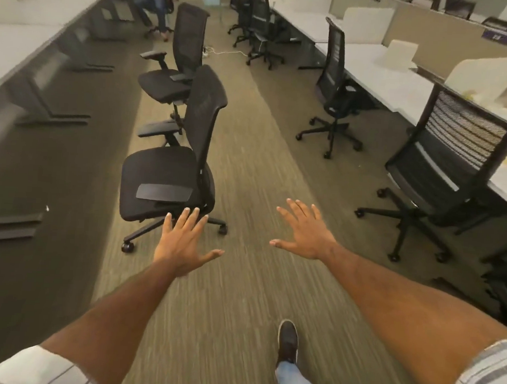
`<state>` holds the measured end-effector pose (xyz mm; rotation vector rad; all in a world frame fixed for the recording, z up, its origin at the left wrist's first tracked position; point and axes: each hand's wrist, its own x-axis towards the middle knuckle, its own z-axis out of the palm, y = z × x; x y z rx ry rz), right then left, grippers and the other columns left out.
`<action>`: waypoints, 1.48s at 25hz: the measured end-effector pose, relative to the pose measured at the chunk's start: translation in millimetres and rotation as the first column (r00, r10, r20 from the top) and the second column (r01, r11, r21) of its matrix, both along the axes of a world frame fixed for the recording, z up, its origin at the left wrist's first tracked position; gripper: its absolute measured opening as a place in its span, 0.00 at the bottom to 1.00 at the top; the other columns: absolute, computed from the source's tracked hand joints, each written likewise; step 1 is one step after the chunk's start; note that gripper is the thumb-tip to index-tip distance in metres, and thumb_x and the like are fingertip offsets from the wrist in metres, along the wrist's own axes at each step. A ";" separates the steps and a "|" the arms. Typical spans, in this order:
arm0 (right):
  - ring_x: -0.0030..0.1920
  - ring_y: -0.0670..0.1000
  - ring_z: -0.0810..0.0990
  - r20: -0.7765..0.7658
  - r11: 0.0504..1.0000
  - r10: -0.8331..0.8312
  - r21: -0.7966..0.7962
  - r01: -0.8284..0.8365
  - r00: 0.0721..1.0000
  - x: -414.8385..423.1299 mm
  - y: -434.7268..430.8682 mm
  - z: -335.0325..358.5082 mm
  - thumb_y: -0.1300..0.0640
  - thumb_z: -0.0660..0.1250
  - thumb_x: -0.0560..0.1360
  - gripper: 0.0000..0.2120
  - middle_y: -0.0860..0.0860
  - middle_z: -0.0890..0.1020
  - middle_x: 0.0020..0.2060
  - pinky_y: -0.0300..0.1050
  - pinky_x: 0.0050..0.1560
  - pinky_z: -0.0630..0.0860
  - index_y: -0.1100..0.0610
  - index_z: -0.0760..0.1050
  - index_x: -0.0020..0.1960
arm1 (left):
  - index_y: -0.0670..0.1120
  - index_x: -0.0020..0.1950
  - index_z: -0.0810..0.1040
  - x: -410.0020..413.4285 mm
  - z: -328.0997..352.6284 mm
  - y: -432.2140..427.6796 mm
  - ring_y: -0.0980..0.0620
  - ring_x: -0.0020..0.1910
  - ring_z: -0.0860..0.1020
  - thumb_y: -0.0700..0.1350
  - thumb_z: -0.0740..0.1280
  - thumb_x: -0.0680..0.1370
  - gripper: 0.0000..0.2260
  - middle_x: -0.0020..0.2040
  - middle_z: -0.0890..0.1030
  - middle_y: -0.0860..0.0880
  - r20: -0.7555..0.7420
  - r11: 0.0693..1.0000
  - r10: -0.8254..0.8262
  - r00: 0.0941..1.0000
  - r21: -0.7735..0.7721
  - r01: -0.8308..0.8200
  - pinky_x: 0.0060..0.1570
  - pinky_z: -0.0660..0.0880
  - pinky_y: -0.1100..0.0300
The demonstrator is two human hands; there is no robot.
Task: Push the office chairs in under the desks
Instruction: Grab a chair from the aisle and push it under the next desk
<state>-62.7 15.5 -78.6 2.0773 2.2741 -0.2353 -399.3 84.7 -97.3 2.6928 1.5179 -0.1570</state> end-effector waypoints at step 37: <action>0.82 0.55 0.46 0.074 0.683 0.723 0.081 -0.726 0.687 96.4 819.8 73.5 0.32 0.56 0.80 0.38 0.54 0.51 0.83 0.59 0.80 0.43 0.49 0.53 0.83 | 0.50 0.81 0.57 249.1 39.0 602.6 0.41 0.76 0.66 0.77 0.61 0.72 0.46 0.79 0.64 0.45 0.407 0.452 0.867 0.287 -0.401 -0.797 0.71 0.68 0.37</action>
